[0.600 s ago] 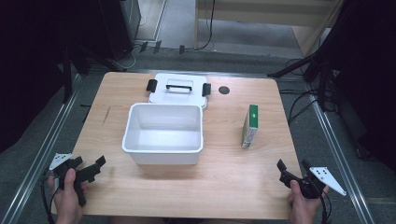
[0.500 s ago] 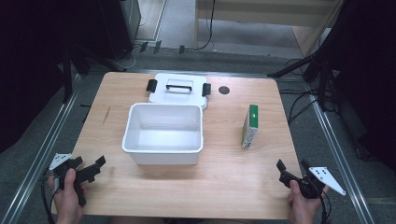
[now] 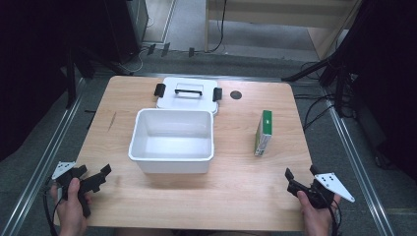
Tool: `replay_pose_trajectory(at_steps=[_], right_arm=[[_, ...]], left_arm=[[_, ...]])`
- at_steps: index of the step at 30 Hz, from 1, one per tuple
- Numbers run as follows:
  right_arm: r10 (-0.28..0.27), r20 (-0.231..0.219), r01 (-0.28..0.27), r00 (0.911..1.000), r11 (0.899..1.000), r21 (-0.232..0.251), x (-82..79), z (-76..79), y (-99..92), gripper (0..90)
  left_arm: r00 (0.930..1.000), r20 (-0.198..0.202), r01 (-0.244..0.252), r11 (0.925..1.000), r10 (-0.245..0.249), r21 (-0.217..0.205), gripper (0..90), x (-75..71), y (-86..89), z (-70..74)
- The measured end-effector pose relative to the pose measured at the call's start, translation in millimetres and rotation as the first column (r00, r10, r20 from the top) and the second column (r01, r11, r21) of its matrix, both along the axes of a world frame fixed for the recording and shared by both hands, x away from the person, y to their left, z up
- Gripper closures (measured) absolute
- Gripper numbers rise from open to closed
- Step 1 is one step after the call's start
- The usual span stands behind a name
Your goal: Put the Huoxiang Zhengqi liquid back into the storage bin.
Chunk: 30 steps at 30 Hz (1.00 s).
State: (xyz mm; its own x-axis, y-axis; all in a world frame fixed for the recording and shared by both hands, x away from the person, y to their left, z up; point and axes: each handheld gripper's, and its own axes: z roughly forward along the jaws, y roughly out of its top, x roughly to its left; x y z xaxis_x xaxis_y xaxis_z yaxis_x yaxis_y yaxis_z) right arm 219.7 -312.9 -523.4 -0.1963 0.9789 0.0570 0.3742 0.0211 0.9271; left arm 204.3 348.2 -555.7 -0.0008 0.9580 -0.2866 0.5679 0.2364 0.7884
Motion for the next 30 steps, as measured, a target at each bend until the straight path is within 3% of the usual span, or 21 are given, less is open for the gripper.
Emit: replay_pose_trajectory(at_steps=[3, 6, 11, 12, 13, 14, 15, 16, 17, 18, 19, 20, 22, 23, 24, 25, 26, 27, 30], right_arm=[[0.000, -0.024, 0.000, 0.9997, 0.999, -0.035, 2.2, 4.0, 7.7, 12.7], [0.048, -0.056, -0.052, 0.9973, 0.996, -0.072, 5.8, 13.0, 20.8, 12.7], [0.075, -0.099, -0.084, 0.9922, 0.992, -0.091, 11.9, 22.8, 29.3, 12.7], [0.078, -0.133, -0.092, 0.9881, 0.991, -0.101, 15.8, 27.6, 32.5, 12.8], [0.078, -0.133, -0.092, 0.9881, 0.991, -0.101, 15.8, 27.6, 32.5, 12.8], [0.081, -0.171, -0.101, 0.9820, 0.989, -0.113, 21.1, 32.1, 35.6, 13.0], [0.081, -0.171, -0.101, 0.9820, 0.989, -0.113, 21.1, 32.1, 35.6, 13.0], [0.079, -0.217, -0.108, 0.9731, 0.986, -0.126, 26.9, 36.8, 38.9, 13.1], [0.079, -0.217, -0.108, 0.9731, 0.986, -0.126, 26.9, 36.8, 38.9, 13.1], [0.081, -0.272, -0.121, 0.9588, 0.983, -0.135, 33.5, 40.7, 42.4, 13.1], [0.081, -0.272, -0.121, 0.9588, 0.983, -0.135, 33.5, 40.7, 42.4, 13.1], [0.086, -0.297, -0.131, 0.9509, 0.982, -0.135, 36.3, 42.6, 44.4, 13.1], [0.096, -0.375, -0.160, 0.9221, 0.976, -0.144, 44.7, 47.0, 51.2, 13.5], [0.096, -0.375, -0.160, 0.9221, 0.976, -0.144, 44.7, 47.0, 51.2, 13.5], [0.105, -0.422, -0.187, 0.9007, 0.969, -0.159, 49.7, 49.7, 57.0, 13.4], [0.105, -0.422, -0.187, 0.9007, 0.969, -0.159, 49.7, 49.7, 57.0, 13.4], [0.101, -0.469, -0.207, 0.8777, 0.961, -0.181, 55.0, 53.3, 63.2, 13.3], [0.101, -0.469, -0.207, 0.8777, 0.961, -0.181, 55.0, 53.3, 63.2, 13.3], [0.089, -0.528, -0.231, 0.8443, 0.950, -0.210, 63.0, 62.1, 71.6, 14.9]], left_arm=[[1.0000, -0.001, 0.003, 1.0000, -0.003, 0.006, 3.9, -0.1, -0.1, 0.0], [1.0000, -0.002, 0.003, 1.0000, -0.003, 0.002, 3.9, -0.1, -0.2, 0.0], [1.0000, -0.002, 0.005, 1.0000, -0.005, 0.002, 3.9, -0.1, 0.0, 0.0], [1.0000, -0.002, 0.005, 1.0000, -0.005, 0.002, 4.0, -0.1, 0.1, 0.0], [1.0000, -0.003, 0.006, 1.0000, -0.006, 0.002, 4.0, -0.1, 0.1, 0.0], [1.0000, -0.003, 0.006, 1.0000, -0.006, 0.002, 3.9, 0.0, 0.1, 0.0], [1.0000, -0.003, 0.006, 1.0000, -0.006, 0.002, 3.9, 0.0, 0.1, 0.0], [1.0000, -0.004, 0.007, 1.0000, -0.007, 0.000, 3.9, 0.0, 0.2, 0.0], [1.0000, -0.004, 0.007, 1.0000, -0.007, 0.000, 3.9, 0.0, 0.2, 0.0], [1.0000, -0.005, 0.007, 1.0000, -0.007, 0.001, 3.9, 0.0, 0.3, 0.0], [1.0000, -0.005, 0.007, 1.0000, -0.007, 0.001, 3.9, 0.0, 0.3, 0.0], [1.0000, -0.005, 0.006, 1.0000, -0.006, 0.001, 3.9, 0.0, 0.2, 0.0], [1.0000, -0.005, 0.006, 1.0000, -0.006, 0.001, 3.9, 0.1, 0.2, 0.0], [1.0000, -0.005, 0.006, 1.0000, -0.006, 0.001, 3.9, 0.1, 0.2, 0.0], [1.0000, -0.006, 0.008, 1.0000, -0.007, 0.001, 3.9, 0.1, 0.2, 0.0], [1.0000, -0.006, 0.008, 1.0000, -0.007, 0.001, 4.0, 0.1, 0.2, 0.0], [1.0000, -0.006, 0.008, 1.0000, -0.008, 0.001, 4.0, 0.2, 0.2, 0.0], [1.0000, -0.006, 0.007, 1.0000, -0.007, 0.001, 4.0, 0.2, 0.2, 0.0], [0.9999, -0.007, 0.008, 1.0000, -0.008, -0.001, 4.0, 0.3, 0.4, -0.1]])
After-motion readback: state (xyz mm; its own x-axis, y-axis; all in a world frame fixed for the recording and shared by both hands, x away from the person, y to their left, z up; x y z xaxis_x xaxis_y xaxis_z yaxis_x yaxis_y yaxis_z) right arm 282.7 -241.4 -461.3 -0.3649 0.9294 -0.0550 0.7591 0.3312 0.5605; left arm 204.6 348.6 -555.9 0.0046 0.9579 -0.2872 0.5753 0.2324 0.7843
